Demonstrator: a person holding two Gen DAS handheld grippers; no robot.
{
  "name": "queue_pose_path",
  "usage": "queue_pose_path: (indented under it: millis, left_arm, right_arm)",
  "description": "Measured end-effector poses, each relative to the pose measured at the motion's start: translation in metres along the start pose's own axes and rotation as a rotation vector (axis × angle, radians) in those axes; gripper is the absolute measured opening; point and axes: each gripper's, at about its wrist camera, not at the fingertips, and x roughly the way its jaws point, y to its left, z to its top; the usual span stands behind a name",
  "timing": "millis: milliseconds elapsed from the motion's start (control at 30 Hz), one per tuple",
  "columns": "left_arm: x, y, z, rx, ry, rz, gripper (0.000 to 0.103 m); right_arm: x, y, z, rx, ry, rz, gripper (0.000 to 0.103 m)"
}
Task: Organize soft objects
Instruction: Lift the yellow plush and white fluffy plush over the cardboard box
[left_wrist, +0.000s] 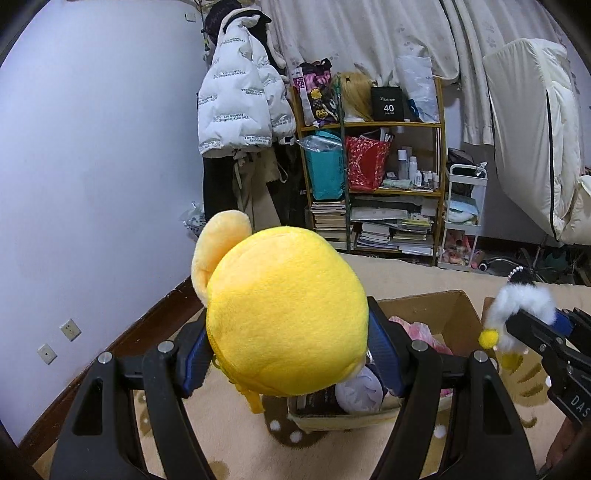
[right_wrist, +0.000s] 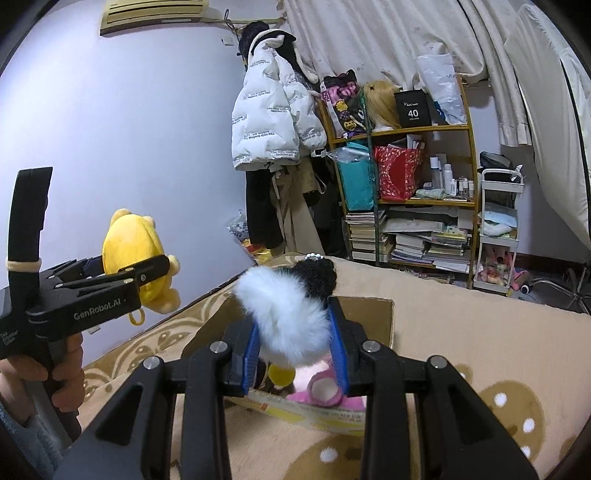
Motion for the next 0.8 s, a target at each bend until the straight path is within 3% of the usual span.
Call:
queue_pose_path:
  millis: [333,800]
  left_arm:
    - [0.032,-0.007,-0.008,0.007,0.03,-0.051,0.073]
    - [0.065,-0.016,-0.019,-0.006,0.107,-0.101,0.074]
  right_arm:
    - [0.041,-0.02,0.001,0.029,0.025,0.003,0.035]
    - [0.063,-0.034,-0.017,0.05,0.08,0.002,0.036]
